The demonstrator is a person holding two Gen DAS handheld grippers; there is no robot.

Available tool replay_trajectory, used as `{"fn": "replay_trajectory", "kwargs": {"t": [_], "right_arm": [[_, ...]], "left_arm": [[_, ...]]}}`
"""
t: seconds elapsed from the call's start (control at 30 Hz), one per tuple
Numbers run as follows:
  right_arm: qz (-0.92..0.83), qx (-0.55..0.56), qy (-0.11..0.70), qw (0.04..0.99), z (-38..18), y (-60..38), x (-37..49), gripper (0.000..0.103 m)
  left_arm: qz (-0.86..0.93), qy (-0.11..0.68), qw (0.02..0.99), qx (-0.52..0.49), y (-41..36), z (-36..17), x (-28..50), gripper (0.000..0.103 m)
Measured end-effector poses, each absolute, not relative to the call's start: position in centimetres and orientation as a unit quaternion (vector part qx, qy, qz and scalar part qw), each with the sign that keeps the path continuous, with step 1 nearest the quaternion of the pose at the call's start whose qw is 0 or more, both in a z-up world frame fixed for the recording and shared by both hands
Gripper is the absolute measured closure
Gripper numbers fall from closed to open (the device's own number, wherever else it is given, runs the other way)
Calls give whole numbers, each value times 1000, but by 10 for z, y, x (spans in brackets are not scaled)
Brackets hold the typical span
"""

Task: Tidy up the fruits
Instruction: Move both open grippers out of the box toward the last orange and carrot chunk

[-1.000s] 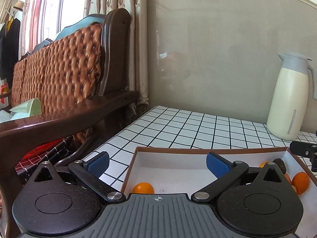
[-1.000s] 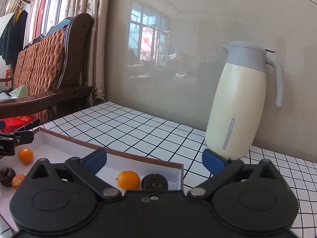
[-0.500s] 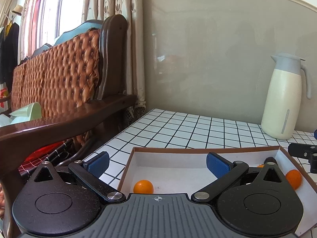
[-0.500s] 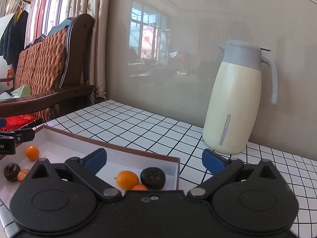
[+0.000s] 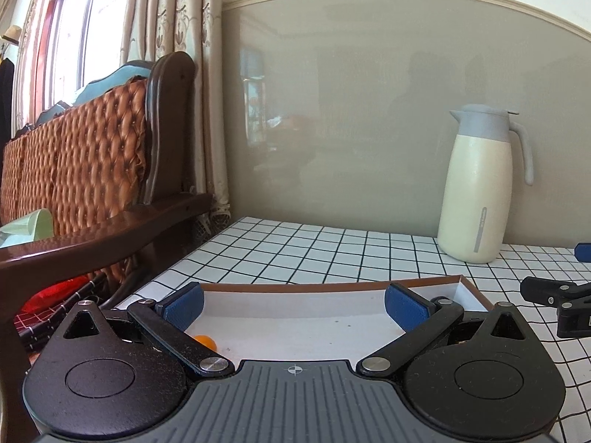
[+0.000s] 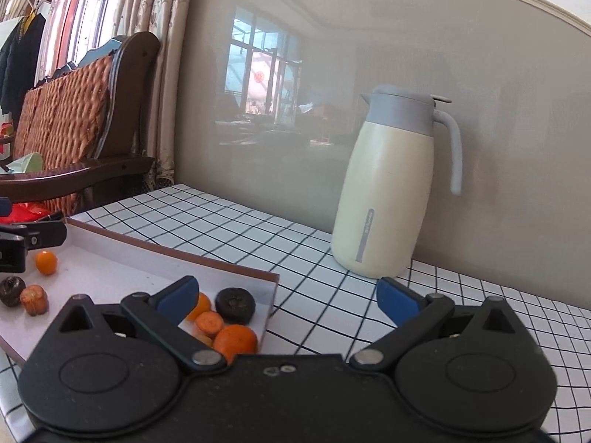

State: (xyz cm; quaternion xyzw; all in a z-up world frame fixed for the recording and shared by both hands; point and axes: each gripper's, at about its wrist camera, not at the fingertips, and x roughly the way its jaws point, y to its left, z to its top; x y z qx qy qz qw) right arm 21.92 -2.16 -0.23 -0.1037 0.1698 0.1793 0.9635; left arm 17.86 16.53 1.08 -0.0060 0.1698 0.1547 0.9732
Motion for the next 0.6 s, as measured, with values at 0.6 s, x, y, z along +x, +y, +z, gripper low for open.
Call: {"fn": "replay_trajectory", "kwargs": {"t": [0.6], "right_arm": [[124,-100,181,971,-9,-98,218,6]], "left_arm": [[65,172,983,27,59,12,203,0]]}}
